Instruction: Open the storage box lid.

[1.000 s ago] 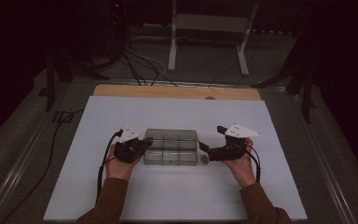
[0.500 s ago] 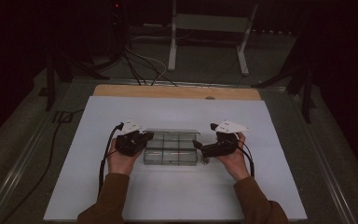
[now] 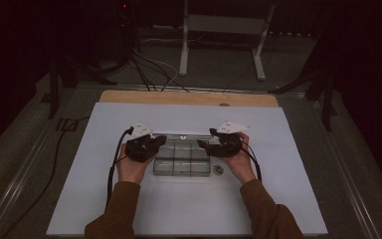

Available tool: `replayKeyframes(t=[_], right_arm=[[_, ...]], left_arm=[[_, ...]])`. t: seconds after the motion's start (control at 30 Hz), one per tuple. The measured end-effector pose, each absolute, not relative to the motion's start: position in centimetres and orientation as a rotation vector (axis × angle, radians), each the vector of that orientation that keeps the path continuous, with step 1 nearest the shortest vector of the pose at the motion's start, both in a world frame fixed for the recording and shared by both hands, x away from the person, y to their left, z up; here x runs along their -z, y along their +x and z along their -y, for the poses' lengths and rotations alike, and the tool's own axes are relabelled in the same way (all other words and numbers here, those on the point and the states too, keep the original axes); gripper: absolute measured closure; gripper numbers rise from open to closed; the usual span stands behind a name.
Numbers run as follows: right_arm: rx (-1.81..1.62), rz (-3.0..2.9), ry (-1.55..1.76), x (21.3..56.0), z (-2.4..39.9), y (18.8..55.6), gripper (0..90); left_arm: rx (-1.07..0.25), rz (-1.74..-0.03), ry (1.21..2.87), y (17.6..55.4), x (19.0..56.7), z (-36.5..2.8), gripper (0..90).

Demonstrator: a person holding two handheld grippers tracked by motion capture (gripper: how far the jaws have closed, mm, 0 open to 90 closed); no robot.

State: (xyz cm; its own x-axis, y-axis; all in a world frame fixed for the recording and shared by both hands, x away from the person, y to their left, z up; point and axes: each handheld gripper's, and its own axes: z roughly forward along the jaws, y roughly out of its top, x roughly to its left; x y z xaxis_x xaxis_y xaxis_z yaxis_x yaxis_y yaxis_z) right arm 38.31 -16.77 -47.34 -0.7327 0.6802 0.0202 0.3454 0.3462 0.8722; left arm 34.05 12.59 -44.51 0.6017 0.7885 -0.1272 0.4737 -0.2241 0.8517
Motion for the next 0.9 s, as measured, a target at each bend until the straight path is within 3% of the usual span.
replayKeyframes(t=[0.13,0.23,0.6,0.73,0.9], right_arm=[[-1.300,-2.289,0.867,47.9,16.1,38.8,47.9],[-1.316,-2.278,0.848,48.0,16.0,38.8,54.6],[-1.328,-2.295,0.841,48.0,16.2,38.9,55.9],[-1.336,-2.295,0.850,48.0,16.3,39.0,55.8],[-1.347,-2.293,0.858,48.0,16.3,39.2,55.9]], left_arm=[[-0.418,-1.010,1.877,34.0,44.5,-12.6,89.3],[-0.418,-0.985,1.886,33.7,44.5,-12.4,81.8],[-0.529,-1.009,1.835,29.6,45.3,-13.0,40.0],[-0.576,-1.089,1.815,28.4,46.7,-13.5,19.3],[-0.592,-1.165,1.801,27.8,48.3,-13.8,9.2]])
